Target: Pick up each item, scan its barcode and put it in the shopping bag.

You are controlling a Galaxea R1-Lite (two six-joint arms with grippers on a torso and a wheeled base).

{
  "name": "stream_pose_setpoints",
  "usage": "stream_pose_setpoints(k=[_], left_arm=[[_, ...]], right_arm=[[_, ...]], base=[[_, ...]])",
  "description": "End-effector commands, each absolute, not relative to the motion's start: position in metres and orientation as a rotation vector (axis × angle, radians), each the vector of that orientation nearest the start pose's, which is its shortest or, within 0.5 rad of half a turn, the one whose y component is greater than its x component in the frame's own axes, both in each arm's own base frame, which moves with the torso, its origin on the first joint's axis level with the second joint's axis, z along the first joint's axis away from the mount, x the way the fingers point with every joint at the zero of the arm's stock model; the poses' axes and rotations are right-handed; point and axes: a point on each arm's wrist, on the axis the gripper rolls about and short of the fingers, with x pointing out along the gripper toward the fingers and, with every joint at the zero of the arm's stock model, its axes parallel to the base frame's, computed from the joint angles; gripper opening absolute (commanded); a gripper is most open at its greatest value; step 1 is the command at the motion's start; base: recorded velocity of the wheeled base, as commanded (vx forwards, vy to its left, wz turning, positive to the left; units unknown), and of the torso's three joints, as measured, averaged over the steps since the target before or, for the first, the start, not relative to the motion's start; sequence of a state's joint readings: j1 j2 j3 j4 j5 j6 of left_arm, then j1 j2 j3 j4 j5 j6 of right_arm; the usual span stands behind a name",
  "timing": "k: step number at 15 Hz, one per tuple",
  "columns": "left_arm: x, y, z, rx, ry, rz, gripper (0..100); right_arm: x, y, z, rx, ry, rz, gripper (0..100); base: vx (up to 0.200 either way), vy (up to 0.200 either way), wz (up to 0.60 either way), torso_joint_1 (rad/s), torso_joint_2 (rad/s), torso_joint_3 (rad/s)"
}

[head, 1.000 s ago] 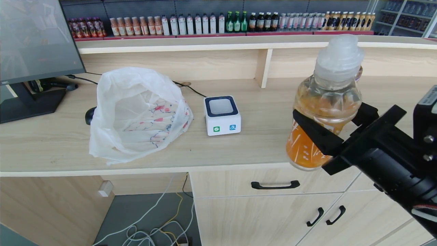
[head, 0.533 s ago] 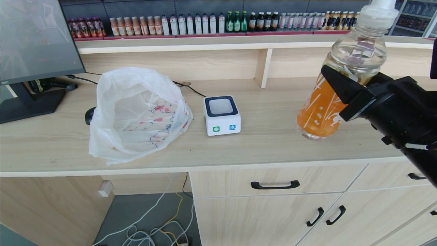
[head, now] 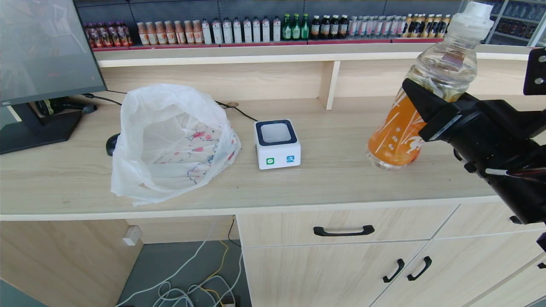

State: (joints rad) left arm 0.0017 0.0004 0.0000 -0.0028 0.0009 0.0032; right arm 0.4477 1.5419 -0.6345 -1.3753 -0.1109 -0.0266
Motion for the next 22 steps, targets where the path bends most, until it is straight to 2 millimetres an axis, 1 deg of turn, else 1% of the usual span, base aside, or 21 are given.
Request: stream_pose_setpoints(k=[1,6,8,10,12,22], left_arm=[[-0.023,0.000,0.076,0.003,-0.003,0.003,100],[-0.023,0.000,0.076,0.006,-0.003,0.002,100],[-0.023,0.000,0.076,0.008,-0.003,0.000,100],[-0.023,0.000,0.076,0.005,-0.003,0.003,100],[-0.023,0.000,0.076,0.002,-0.003,0.003,100],[-0.023,0.000,0.076,0.000,-0.002,0.003,100]], right_arm=[[0.217,0.103,0.249,0.097,-0.446,0.334,0],[0.203,0.095,0.242,0.093,-0.435,0.332,0],[0.201,0.094,0.244,0.099,-0.443,0.333,0],[0.198,0.096,0.239,0.085,-0.427,0.360,0],[0.197,0.097,0.238,0.077,-0.427,0.379,0],[0.192,0.095,0.237,0.076,-0.424,0.380,0]], base=[[0.000,0.000,0.00,0.000,0.00,0.000],[0.000,0.000,0.00,0.000,0.00,0.000],[0.000,0.000,0.00,0.000,0.00,0.000],[0.000,0.000,0.00,0.000,0.00,0.000],[0.000,0.000,0.00,0.000,0.00,0.000],[0.000,0.200,0.00,0.005,0.00,0.003]])
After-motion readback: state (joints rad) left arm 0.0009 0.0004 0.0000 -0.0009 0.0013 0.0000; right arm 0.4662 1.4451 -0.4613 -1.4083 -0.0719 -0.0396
